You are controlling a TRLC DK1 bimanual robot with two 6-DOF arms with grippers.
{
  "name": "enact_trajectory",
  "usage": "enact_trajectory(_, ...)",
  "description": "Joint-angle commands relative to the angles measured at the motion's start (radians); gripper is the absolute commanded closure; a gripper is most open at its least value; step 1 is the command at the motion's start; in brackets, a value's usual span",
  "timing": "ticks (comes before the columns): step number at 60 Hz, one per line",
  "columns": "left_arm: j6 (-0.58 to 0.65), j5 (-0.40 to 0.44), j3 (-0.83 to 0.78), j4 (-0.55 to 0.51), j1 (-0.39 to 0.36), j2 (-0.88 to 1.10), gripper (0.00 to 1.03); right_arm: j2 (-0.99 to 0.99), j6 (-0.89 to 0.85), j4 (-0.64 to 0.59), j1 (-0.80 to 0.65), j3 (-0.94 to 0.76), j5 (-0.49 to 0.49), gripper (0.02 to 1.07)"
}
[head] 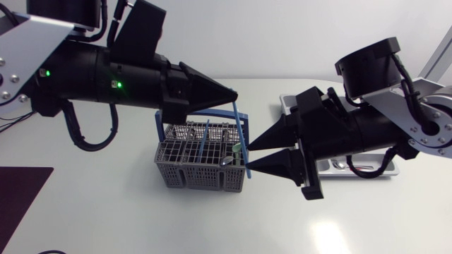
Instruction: Unload the cutlery basket into the drawer organizer.
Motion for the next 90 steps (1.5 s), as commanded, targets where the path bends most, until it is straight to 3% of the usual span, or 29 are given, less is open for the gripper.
enact_trajectory(1, -0.036, 0.019, 0.03, 0.02, -0.001, 0.017, 0.99, 0.023, 0.018, -0.006, -0.012, 0.022, -0.017, 0.66)
enact_trajectory(21, -0.047, 0.019, 0.036, 0.042, -0.016, 0.029, 0.99, 0.044, 0.018, -0.009, -0.009, 0.022, -0.025, 0.95)
enact_trajectory(41, -0.059, 0.019, 0.039, 0.051, -0.018, 0.027, 0.99, 0.044, 0.012, -0.044, 0.002, 0.019, -0.023, 1.01)
enact_trajectory(45, -0.068, 0.019, 0.047, 0.051, -0.015, 0.027, 0.86, 0.039, 0.008, -0.053, 0.002, 0.013, -0.019, 1.01)
enact_trajectory(55, -0.072, 0.018, 0.076, 0.059, 0.028, 0.026, 0.2, 0.013, -0.022, -0.101, -0.012, 0.002, -0.014, 1.01)
enact_trajectory(59, -0.072, 0.018, 0.089, 0.063, 0.057, 0.024, 0.08, -0.002, -0.034, -0.124, -0.027, -0.005, -0.012, 1.01)
enact_trajectory(72, -0.045, 0.012, 0.127, 0.046, 0.188, 0.02, 0.06, -0.065, -0.112, -0.223, -0.175, -0.034, -0.016, 1.01)
enact_trajectory(81, 0.117, -0.065, 0.13, -0.101, 0.185, 0.026, 0.08, -0.046, -0.13, -0.242, -0.34, -0.039, -0.016, 1.01)
enact_trajectory(90, 0.264, -0.136, 0.069, -0.175, 0.166, 0.029, 0.08, 0.069, -0.114, -0.24, -0.488, 0.004, 0.006, 1.01)
